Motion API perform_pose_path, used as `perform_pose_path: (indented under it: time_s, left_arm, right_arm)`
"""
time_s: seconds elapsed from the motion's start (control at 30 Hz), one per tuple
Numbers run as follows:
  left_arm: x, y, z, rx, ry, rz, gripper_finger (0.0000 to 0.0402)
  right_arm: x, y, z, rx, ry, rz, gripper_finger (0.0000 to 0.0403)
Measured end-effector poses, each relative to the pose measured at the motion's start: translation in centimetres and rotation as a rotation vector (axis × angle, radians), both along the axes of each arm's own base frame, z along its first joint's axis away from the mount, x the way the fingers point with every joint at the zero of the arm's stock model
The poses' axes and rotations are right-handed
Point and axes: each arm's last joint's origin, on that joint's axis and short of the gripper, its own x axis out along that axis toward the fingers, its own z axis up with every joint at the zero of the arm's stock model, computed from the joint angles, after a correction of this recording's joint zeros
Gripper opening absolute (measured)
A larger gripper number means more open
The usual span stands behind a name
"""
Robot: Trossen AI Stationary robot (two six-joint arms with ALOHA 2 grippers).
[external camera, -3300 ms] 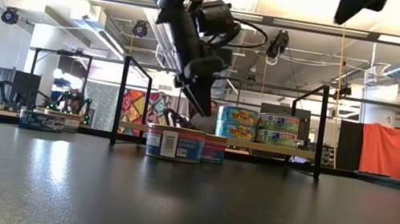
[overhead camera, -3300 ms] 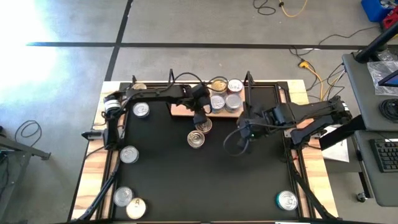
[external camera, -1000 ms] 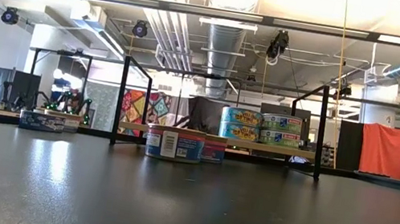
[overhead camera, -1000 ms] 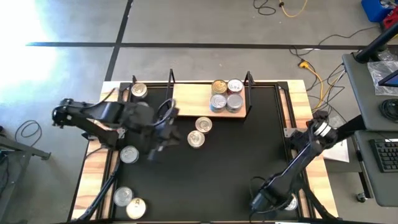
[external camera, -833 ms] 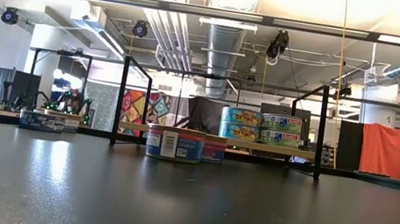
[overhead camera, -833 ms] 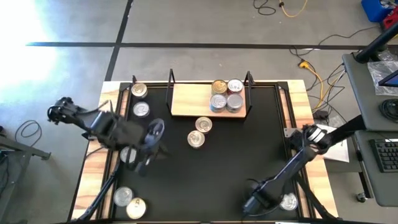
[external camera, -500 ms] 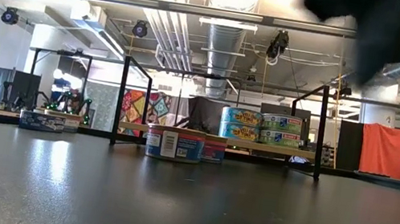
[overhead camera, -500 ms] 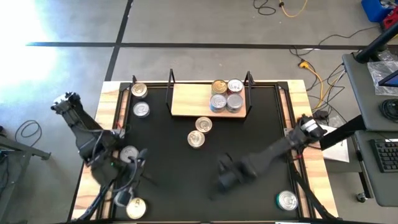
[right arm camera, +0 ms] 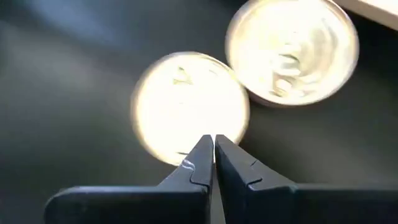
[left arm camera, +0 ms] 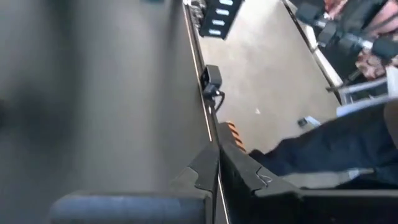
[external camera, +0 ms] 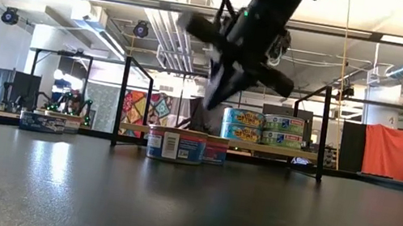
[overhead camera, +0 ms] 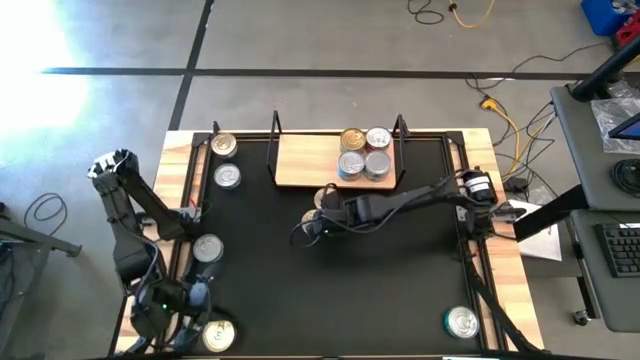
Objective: Stack canned seafood by type on shelf
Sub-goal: Put the blue-pink tuna can on the shelf
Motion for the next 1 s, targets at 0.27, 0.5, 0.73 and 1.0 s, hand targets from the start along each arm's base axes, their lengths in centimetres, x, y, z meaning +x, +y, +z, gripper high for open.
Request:
perform_pose_path:
  time_s: [0.27, 0.5, 0.73, 1.0]
  left_arm:
    - [-0.3, 0.1, -0.1, 0.008, -0.003, 0.033, 0.0000]
    - [-0.5, 0.4, 0.0, 0.018, 0.003, 0.031, 0.0000]
    - [-0.7, 1.0, -0.1, 0.063, -0.005, 0.059, 0.0000]
    - [-0.7, 1.9, -1.9, 0.216, -0.117, 0.195, 0.0021]
  right_arm:
    - [1.3, 0.8, -3.5, -0.022, 0.031, 0.021, 0.0009]
    - [1.9, 2.8, -3.7, 0.061, -0.043, 0.009, 0.0009]
    - [1.3, 5.9, -0.5, 0.152, -0.157, 0.137, 0.0009]
    - [0.1, 4.9, -1.6, 0.007, -0.030, 0.041, 0.0009]
